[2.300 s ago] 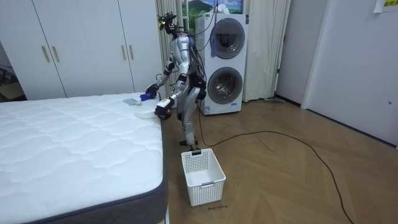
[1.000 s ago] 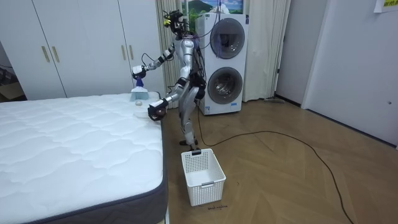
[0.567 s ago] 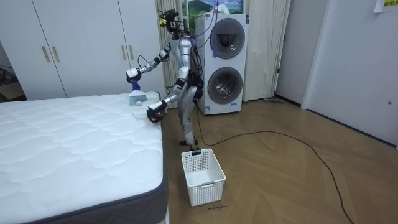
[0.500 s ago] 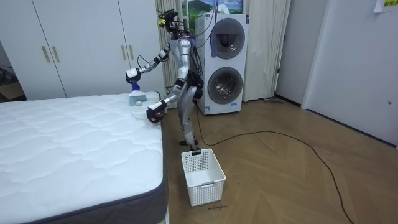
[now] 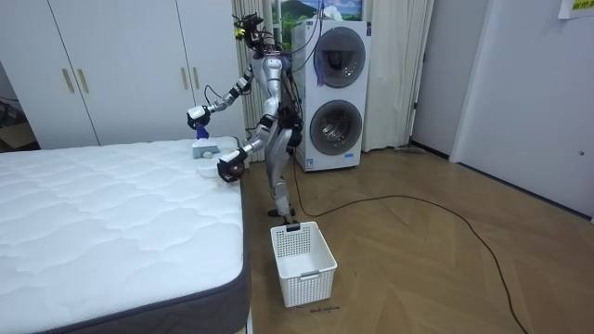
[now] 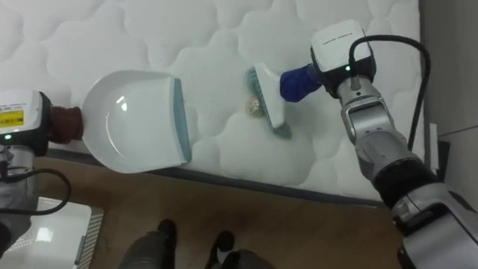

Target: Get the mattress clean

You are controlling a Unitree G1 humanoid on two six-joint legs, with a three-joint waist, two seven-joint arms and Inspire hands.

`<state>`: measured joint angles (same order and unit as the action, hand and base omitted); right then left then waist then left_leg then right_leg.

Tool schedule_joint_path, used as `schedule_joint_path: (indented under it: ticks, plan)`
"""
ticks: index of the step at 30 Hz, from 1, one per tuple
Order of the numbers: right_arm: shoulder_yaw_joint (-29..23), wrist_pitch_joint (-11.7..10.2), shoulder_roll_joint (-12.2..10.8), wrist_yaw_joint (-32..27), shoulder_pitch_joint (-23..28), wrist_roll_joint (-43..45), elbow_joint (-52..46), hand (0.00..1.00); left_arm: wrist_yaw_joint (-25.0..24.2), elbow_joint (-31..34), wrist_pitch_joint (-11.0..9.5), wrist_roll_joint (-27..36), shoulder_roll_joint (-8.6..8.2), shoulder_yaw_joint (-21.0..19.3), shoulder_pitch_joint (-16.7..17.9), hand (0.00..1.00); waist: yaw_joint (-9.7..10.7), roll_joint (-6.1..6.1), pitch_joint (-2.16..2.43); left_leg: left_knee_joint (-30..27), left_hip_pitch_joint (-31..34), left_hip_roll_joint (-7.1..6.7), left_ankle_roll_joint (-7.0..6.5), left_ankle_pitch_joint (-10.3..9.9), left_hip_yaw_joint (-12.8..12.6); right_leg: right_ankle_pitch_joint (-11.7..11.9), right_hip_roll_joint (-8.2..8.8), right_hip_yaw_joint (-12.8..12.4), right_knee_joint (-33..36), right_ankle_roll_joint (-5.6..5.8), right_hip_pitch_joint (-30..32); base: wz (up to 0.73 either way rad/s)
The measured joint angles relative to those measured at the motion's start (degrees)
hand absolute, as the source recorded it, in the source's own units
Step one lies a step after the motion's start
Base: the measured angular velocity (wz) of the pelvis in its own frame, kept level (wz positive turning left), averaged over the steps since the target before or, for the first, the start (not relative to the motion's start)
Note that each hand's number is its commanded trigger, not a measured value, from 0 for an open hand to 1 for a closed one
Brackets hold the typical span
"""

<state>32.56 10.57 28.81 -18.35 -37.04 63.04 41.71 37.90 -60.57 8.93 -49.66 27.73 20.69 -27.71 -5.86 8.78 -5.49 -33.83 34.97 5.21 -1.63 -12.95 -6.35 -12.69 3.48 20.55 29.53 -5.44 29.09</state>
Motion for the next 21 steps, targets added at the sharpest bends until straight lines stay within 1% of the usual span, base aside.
schedule_joint_path:
  ticks: [3,6,9,14,16,18,20,21]
  plan:
    - [0.0,-0.1,-0.4,1.7,0.1,-0.4,0.0,1.00,-0.8,0.1,0.5,0.0,-1.15,-0.1,0.0,1.00,-0.8,-0.34,0.06,0.5,-0.3,-0.06,0.03,0.0,-0.3,0.0,0.11,-0.1,0.0,0.00,0.0,-0.01]
    - [0.0,-0.3,-0.7,3.7,0.1,-2.0,-0.7,1.00,-1.6,0.1,1.1,0.0,-1.99,-0.2,0.0,1.00,-1.2,-0.50,0.14,0.7,-0.7,-0.08,0.13,0.1,-0.5,0.0,0.18,-0.2,0.0,0.00,0.0,0.00]
    - [0.0,-0.5,-1.2,5.5,0.2,-3.6,-1.7,1.00,-2.3,0.1,1.5,0.0,-2.21,-0.3,0.0,1.00,-1.0,-0.69,0.24,0.4,-0.8,-0.05,0.18,0.2,-0.6,0.0,0.19,-0.3,0.1,0.00,-0.1,-0.01]
    - [-0.1,-0.5,-2.0,7.7,0.2,-5.1,-1.7,1.00,-2.9,0.2,1.6,0.0,-2.31,-0.3,0.0,1.00,-0.9,-0.75,0.25,0.2,-1.1,-0.09,0.13,0.2,-0.8,0.0,0.31,-0.5,0.4,0.00,-0.3,-0.01]
    - [-0.1,-0.5,-2.2,8.8,0.2,-6.9,-1.8,1.00,-3.7,0.2,1.6,0.0,-2.34,-0.3,0.0,1.00,-0.9,-0.79,0.23,0.5,-1.6,-0.09,0.12,0.2,-0.8,0.0,0.35,-0.4,0.4,0.01,-0.8,0.00]
    - [-0.2,-0.6,-2.2,9.8,0.1,-9.2,-2.1,1.00,-3.8,0.2,1.8,0.0,-2.52,-0.3,0.0,1.00,-0.9,-0.80,0.23,1.5,-2.2,-0.34,0.13,0.2,-1.0,0.0,0.45,-0.7,0.3,0.01,-0.9,0.00]
    - [-0.1,-0.6,-2.4,10.7,0.2,-9.5,-2.1,1.00,-3.8,0.2,2.0,0.0,-2.63,-0.3,0.2,1.00,-1.0,-0.80,0.24,2.1,-2.6,-0.58,0.18,0.2,-1.1,0.0,0.53,-1.0,0.2,0.01,-1.0,-0.05]
    - [-0.1,-0.6,-2.5,11.5,0.2,-10.9,-2.1,1.00,-3.8,0.2,2.2,0.0,-2.73,-0.3,0.2,1.00,-1.0,-0.87,0.27,2.1,-2.6,-0.69,0.19,0.6,-1.1,0.0,0.54,-1.3,0.2,0.01,-1.0,-0.06]
